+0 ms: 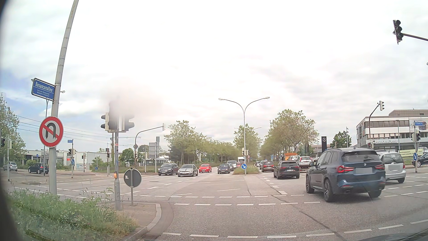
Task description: Follow the waypoints while adhering to traffic rules and regulations
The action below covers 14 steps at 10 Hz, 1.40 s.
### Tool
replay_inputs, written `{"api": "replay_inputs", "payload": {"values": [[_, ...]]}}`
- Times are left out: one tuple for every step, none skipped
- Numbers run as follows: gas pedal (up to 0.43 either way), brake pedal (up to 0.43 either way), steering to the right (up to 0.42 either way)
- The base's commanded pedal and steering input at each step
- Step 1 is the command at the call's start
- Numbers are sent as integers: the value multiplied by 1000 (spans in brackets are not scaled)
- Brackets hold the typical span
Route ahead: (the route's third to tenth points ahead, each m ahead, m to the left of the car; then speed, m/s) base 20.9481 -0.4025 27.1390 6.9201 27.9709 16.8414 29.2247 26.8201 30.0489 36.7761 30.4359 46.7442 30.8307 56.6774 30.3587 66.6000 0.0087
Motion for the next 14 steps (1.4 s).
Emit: {"api": "replay_inputs", "payload": {"values": [[0, 244, 2], [0, 244, 2], [0, 244, 2], [0, 244, 2], [0, 244, 2], [0, 244, 2], [0, 238, 2], [0, 244, 1], [0, 244, 1], [0, 244, 1], [0, 244, 1], [0, 244, 1], [0, 244, 2], [0, 244, 1]]}}
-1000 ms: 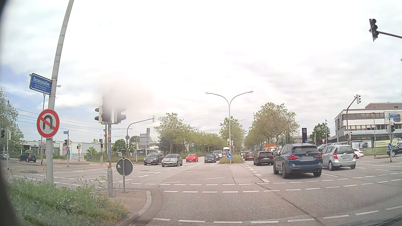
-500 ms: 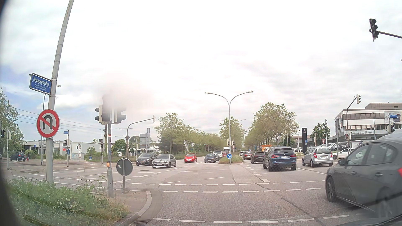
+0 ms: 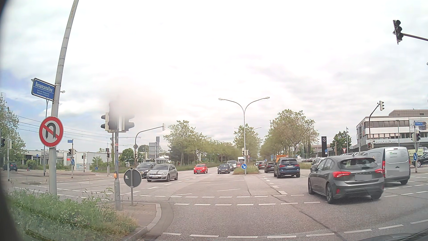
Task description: Follow the waypoints while adhering to traffic rules and regulations
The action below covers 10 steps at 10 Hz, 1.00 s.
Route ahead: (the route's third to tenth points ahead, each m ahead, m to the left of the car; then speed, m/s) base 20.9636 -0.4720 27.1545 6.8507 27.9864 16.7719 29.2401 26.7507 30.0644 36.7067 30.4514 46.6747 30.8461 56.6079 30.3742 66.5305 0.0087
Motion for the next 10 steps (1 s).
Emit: {"api": "replay_inputs", "payload": {"values": [[0, 244, 1], [0, 244, 1], [0, 244, 2], [0, 244, 2], [0, 244, 2], [0, 244, 1], [0, 244, 1], [0, 244, 1], [0, 244, 1], [0, 244, 2]]}}
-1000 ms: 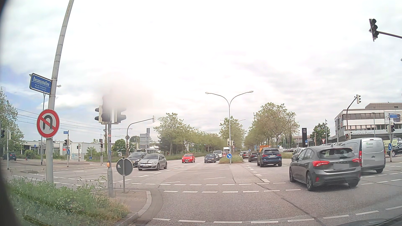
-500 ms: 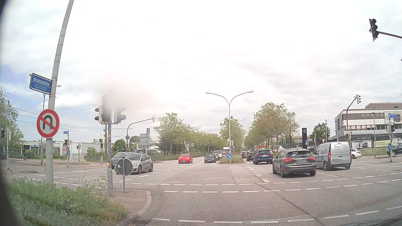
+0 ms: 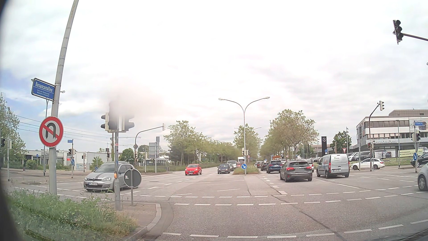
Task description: Follow the waypoints while adhering to traffic rules and regulations
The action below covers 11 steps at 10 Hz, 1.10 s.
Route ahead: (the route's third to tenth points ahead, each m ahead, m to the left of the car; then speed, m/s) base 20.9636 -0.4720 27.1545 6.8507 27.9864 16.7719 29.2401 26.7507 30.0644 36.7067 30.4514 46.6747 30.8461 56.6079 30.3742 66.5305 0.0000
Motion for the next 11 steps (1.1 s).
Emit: {"api": "replay_inputs", "payload": {"values": [[0, 244, 1], [0, 244, 2], [0, 244, 1], [0, 244, 2], [0, 244, 1], [0, 244, 1], [0, 244, 1], [0, 244, 1], [0, 244, 1], [0, 244, 1], [0, 244, 1]]}}
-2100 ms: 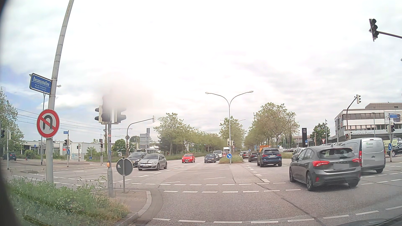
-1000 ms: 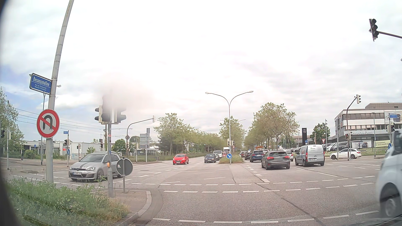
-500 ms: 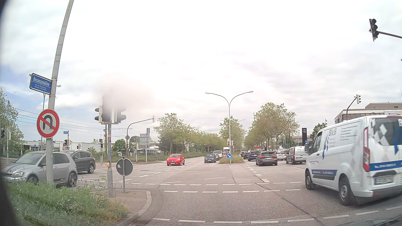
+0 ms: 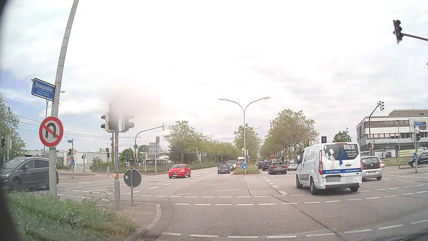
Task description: Follow the waypoints while adhering to traffic rules and regulations
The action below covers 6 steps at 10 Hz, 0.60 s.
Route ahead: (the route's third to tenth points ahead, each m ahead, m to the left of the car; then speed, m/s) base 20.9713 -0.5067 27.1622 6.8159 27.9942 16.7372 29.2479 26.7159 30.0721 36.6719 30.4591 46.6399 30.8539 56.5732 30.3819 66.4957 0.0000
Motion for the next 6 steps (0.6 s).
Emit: {"api": "replay_inputs", "payload": {"values": [[0, 244, 1], [0, 244, 1], [0, 244, 1], [0, 244, 2], [0, 244, 1], [0, 244, 1]]}}
